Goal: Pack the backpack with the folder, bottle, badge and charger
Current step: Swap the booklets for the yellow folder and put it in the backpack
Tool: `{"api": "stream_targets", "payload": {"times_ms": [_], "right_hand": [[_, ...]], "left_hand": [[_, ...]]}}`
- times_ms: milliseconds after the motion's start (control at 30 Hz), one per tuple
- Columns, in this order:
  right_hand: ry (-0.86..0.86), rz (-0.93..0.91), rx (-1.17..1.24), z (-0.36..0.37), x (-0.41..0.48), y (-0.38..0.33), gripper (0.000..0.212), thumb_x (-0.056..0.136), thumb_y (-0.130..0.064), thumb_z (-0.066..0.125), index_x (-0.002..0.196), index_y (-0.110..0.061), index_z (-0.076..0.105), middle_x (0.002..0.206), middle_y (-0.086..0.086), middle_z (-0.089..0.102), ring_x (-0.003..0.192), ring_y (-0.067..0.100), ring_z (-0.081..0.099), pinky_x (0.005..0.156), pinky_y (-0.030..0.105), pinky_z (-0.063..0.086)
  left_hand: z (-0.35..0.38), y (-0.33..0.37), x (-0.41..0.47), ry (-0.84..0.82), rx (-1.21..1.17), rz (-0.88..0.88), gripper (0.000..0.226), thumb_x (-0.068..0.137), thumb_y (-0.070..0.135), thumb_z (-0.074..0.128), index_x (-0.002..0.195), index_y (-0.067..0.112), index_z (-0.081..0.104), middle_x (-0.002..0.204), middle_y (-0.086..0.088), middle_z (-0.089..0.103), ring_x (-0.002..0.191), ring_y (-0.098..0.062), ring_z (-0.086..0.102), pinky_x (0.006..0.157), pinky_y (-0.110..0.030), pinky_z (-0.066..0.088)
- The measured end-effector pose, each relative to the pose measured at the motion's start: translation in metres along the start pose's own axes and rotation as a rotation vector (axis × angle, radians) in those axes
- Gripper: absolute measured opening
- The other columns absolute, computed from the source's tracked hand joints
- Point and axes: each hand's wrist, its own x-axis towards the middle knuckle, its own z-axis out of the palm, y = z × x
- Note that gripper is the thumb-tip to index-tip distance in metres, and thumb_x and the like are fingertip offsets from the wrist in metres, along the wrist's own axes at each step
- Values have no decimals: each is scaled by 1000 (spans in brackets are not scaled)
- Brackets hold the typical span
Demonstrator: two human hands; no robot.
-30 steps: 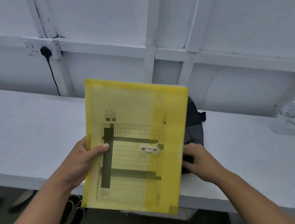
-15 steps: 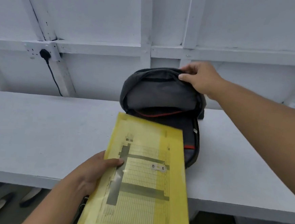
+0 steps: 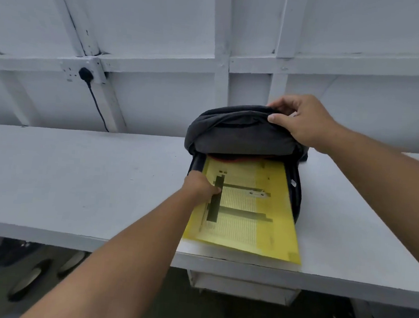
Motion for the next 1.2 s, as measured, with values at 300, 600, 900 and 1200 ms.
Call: {"api": "stream_targets", "payload": {"times_ms": [300,600,900,1200], "right_hand": [[-7,10,-22,2,-13,4,20,92,-18,71,111,-20,73,93,-3,70,68,-3,58,68,15,45],[-83,10,-29,2,-28,2,16,93,-17,71,107,-23,71,87,-11,70,60,-12,60,55,2,41],[-83,-11,-6,7,-42,5,22,92,-13,71,114,-14,72,85,-15,67,61,-17,58,60,0,41],[-113,0,-10,13,-58,11,19,91,-11,71,109,-16,72,86,-16,69,63,-16,60,64,2,43]], "left_hand": [[11,-23,-62,29,418,594,66,89,56,63,144,25,45,146,1,46,134,-21,44,111,-42,41],[47,-81,-86,-4,408,1015,33,96,15,63,127,25,69,133,4,68,123,-15,62,105,-39,51],[49,-44,-35,-22,511,961,31,93,1,60,119,11,73,124,-9,72,114,-27,67,100,-36,51],[53,4,26,-71,679,815,37,104,15,40,131,24,63,142,-11,59,124,-34,56,104,-38,44]]}}
